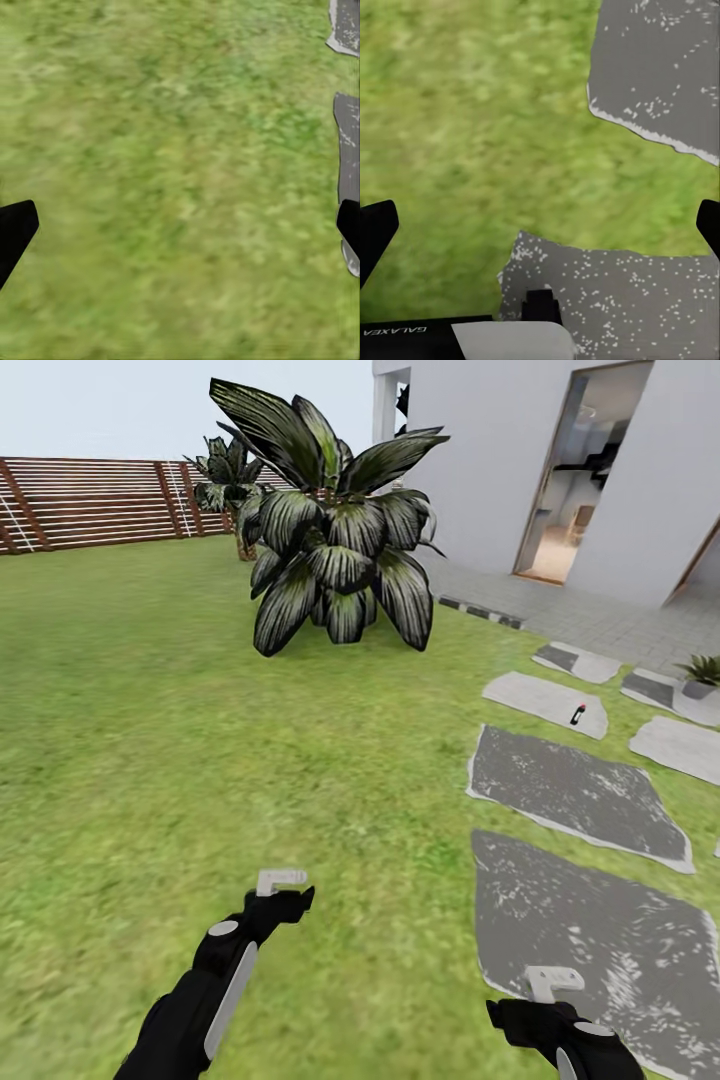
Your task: Pick up the pesticide atomizer in the garden and spray insectifuge to fully cover both potted plants in the garden.
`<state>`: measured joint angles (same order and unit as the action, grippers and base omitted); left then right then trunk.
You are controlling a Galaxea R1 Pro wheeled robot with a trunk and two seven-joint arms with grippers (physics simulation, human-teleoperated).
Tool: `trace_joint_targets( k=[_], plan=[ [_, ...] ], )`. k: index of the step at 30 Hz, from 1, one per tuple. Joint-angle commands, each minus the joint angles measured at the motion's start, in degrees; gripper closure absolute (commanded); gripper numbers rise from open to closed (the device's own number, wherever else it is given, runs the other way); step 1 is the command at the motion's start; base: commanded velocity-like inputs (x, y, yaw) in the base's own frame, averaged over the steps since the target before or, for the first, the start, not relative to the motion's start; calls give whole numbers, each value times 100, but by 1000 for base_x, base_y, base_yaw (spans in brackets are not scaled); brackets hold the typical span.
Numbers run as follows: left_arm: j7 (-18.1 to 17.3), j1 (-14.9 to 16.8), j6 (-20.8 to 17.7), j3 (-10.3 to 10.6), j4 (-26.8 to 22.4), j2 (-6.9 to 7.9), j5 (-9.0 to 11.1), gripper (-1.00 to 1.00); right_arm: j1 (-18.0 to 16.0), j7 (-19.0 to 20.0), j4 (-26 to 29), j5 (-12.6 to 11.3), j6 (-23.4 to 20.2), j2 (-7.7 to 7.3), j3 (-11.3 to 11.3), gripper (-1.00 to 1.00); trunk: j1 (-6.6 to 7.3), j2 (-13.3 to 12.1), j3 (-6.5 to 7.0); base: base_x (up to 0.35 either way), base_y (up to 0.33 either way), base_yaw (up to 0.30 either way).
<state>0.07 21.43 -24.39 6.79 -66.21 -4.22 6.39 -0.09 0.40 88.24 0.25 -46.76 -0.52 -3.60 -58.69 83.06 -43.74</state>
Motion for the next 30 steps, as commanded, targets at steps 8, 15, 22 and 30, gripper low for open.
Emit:
trace_joint_targets(
  k=[8, 15, 22, 30],
  plan=[
    [2, 2, -31, -2, -6, 0, 55, -100, 0, 4, 9, 1, -26, -1, -1, -100, -4, 2, -4, 339, 139, -108],
    [4, 2, -31, -2, -6, 0, 55, -100, 0, 4, 9, 2, -26, -1, -1, -100, -4, 2, -4, 339, 139, -285],
    [4, 2, -31, -2, -6, 0, 55, -100, 0, 4, 9, 1, -26, -1, -1, -100, -4, 2, -4, 339, 139, -292],
    [2, 2, -31, -2, -6, -1, 55, -100, 0, 19, 9, 1, -26, -12, -9, -100, -4, 2, -4, 339, 139, -54]
  ],
)
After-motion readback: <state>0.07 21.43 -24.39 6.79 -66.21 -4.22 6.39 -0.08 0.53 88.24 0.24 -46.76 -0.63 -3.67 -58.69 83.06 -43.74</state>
